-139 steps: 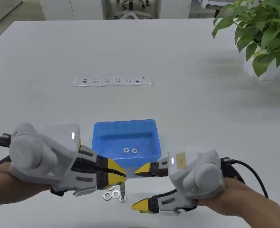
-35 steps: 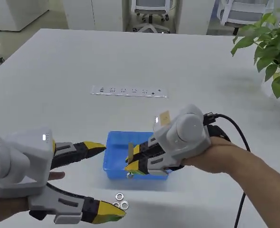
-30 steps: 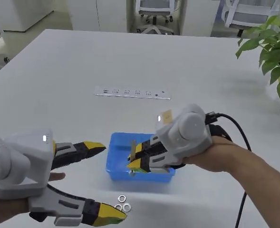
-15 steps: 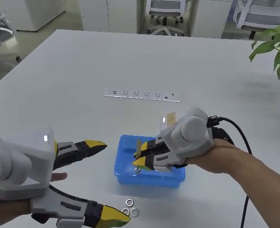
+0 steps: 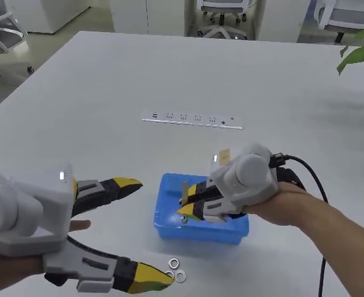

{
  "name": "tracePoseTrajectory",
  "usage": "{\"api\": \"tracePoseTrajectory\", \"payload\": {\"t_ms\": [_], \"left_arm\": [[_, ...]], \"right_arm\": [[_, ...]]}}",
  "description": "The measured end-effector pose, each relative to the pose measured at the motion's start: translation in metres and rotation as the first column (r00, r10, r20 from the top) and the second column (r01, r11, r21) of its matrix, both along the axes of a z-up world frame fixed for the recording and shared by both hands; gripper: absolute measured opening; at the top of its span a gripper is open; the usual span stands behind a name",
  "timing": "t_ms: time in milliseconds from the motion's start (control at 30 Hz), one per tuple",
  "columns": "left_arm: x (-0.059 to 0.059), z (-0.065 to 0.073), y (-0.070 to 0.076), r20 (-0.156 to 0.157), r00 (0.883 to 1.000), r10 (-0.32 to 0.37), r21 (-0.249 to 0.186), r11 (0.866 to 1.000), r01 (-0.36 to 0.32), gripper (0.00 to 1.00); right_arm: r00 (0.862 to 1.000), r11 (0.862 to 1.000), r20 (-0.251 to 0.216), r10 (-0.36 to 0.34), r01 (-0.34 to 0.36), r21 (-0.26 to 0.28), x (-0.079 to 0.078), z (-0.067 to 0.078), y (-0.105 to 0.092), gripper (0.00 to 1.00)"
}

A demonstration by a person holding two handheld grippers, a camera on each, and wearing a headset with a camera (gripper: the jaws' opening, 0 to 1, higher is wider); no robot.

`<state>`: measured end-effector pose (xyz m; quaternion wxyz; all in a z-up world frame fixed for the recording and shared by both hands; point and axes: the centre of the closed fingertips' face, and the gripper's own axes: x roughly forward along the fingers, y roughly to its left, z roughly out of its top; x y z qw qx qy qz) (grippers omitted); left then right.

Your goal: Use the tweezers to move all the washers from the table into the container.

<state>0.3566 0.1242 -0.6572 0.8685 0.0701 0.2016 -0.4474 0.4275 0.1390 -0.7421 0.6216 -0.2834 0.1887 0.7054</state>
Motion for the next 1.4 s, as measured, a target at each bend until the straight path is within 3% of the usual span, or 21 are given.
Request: {"api": "tracePoseTrajectory", "payload": {"t_ms": [400,500,633,733,933,1133,1400], "left_arm": [[0.016,-0.006,0.002,0.001,1.000,0.009,0.012,1.000,-0.009,0.91],[0.020,-0.010,0.004,-0.004,1.000,0.011,0.028,1.000,-0.011,0.86],[0.028,-0.013,0.009,0.011,1.000,0.023,0.063,0.998,-0.024,0.67],[0.036,-0.013,0.010,0.031,0.999,0.029,0.091,0.995,-0.032,0.59],[0.049,-0.013,0.015,0.058,0.998,0.018,0.121,0.992,-0.025,0.47],[0.058,-0.018,0.015,0.065,0.998,-0.002,0.141,0.990,-0.008,0.34],[0.068,-0.025,0.007,0.061,0.998,-0.023,0.150,0.989,0.014,0.28]], "right_arm": [[1.000,1.000,-0.010,0.007,-0.007,-0.007,0.004,-0.012,0.001,0.10],[1.000,1.000,-0.020,0.006,-0.006,-0.010,0.005,-0.014,0.000,0.10],[1.000,1.000,-0.019,0.011,-0.011,-0.011,0.004,-0.016,0.000,0.10],[1.000,1.000,-0.018,0.016,-0.016,-0.012,0.004,-0.017,0.000,0.10],[0.999,1.000,-0.021,0.026,-0.026,-0.014,0.002,-0.019,0.000,0.10],[0.999,0.999,-0.024,0.027,-0.028,-0.018,0.001,-0.021,-0.001,0.10],[0.999,0.999,-0.025,0.029,-0.030,-0.021,0.001,-0.024,-0.004,0.10]]}}
